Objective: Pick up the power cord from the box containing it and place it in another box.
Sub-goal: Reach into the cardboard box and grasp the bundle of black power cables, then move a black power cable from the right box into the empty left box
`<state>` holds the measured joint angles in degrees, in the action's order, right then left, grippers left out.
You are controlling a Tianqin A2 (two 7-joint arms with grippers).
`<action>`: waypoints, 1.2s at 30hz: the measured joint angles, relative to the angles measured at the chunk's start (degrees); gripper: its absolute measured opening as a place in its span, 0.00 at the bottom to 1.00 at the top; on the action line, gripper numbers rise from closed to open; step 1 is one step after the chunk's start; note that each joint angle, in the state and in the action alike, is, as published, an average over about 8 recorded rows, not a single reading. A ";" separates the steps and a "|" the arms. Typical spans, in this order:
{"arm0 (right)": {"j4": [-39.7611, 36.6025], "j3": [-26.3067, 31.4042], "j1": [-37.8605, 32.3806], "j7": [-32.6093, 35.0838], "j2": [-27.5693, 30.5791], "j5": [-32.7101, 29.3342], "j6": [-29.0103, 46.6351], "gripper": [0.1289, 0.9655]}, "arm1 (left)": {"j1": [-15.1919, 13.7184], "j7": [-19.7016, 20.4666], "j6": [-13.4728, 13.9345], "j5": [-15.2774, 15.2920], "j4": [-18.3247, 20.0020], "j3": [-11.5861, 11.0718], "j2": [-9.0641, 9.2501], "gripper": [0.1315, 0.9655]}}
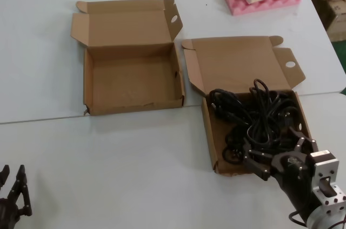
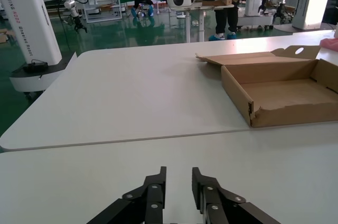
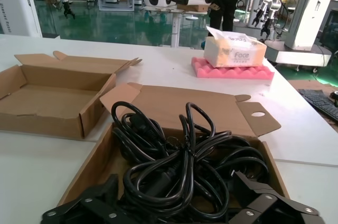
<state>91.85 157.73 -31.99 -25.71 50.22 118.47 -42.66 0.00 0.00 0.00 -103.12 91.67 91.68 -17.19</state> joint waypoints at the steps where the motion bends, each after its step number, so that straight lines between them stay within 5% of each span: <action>1: -0.12 0.00 0.01 0.00 -0.12 -0.03 0.04 0.81 | 0.00 0.00 0.00 0.00 0.00 0.00 0.00 0.21; 16: -1.22 0.01 0.16 0.00 -1.14 -0.47 0.53 0.41 | 0.00 0.00 0.00 0.00 0.00 0.00 0.00 0.06; 20: -1.27 0.01 0.43 0.00 -1.17 -0.81 0.32 0.41 | 0.00 0.02 0.00 0.00 0.00 0.00 0.00 0.04; 28: -0.71 0.01 1.12 0.00 -0.76 -2.01 -0.67 0.21 | 0.00 0.05 0.00 0.01 0.00 0.00 0.00 0.04; 36: 1.45 0.01 1.89 0.00 0.41 -2.77 -2.13 0.11 | 0.00 0.04 0.00 0.02 0.00 0.00 0.00 0.04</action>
<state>93.30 157.73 -30.10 -25.71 50.63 115.70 -44.79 0.00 0.04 0.00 -103.10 91.67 91.68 -17.19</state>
